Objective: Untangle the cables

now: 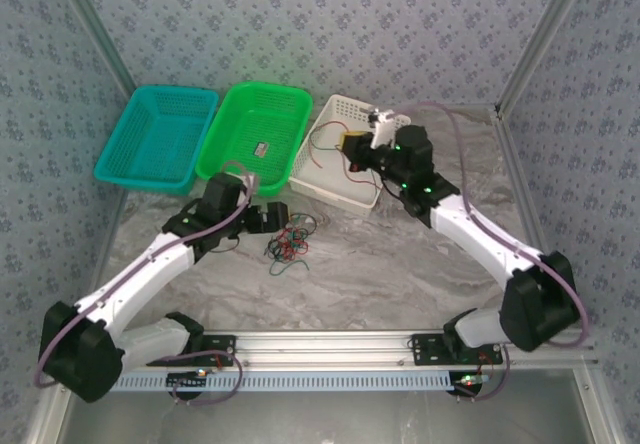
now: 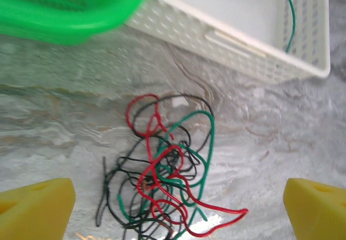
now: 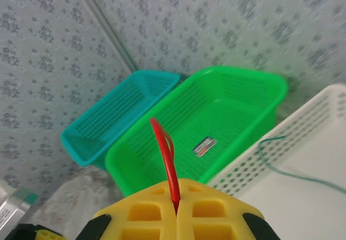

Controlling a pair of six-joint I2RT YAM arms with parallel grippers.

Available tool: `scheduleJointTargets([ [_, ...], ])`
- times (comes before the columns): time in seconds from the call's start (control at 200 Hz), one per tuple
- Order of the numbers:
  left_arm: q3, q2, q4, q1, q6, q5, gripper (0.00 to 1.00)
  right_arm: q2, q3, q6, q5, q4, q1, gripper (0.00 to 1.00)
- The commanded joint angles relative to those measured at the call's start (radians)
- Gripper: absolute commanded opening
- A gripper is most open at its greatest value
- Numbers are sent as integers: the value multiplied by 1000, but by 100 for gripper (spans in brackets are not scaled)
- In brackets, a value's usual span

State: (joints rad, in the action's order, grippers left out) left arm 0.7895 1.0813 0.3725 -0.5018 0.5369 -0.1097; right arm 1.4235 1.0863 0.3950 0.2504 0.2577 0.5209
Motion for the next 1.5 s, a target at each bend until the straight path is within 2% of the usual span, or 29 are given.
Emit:
scheduleJointTargets([
  [0.0,-8,-57,20,26,102,110,99,115,145,118,-78,-84,72,0],
  [0.075,-19,-89,22,27,121,159,99,200,232,175,-128,-91,106,0],
  [0.235,-36,-97,73,36,177,248,99,391,407,321,-131,-40,146,0],
  [0.5,-67,-80,62,39,212,235,99,665,641,428,-280,78,165,0],
  [0.62,-64,-65,60,39,201,220,99,785,777,430,-293,56,170,1],
  [0.655,-63,-59,57,39,197,213,99,816,816,425,-286,39,171,4],
  [0.7,-62,-51,50,39,191,199,99,848,855,410,-265,36,174,13],
  [0.735,-62,-45,43,39,184,183,99,865,879,395,-252,26,177,22],
  [0.785,-62,-36,31,39,171,156,99,871,894,356,-234,9,182,40],
  [0.864,-62,-17,8,38,146,102,100,846,903,273,-222,-56,188,70],
  [0.894,-62,-8,2,37,134,83,99,829,897,245,-218,-80,189,78],
  [0.934,-61,5,-4,36,117,59,100,798,875,191,-217,-104,189,98],
  [0.944,-60,8,-5,36,115,54,99,788,866,179,-219,-106,189,100],
  [1.039,-44,39,6,22,74,34,99,689,764,97,-220,-112,187,100],
  [1.219,-7,81,46,-44,31,91,99,442,484,-33,-276,-153,185,100],
  [1.329,29,110,88,-87,51,153,99,297,294,-50,-299,-187,174,100],
  [1.499,107,173,120,-117,36,122,91,119,60,-21,-365,-293,169,100],
])
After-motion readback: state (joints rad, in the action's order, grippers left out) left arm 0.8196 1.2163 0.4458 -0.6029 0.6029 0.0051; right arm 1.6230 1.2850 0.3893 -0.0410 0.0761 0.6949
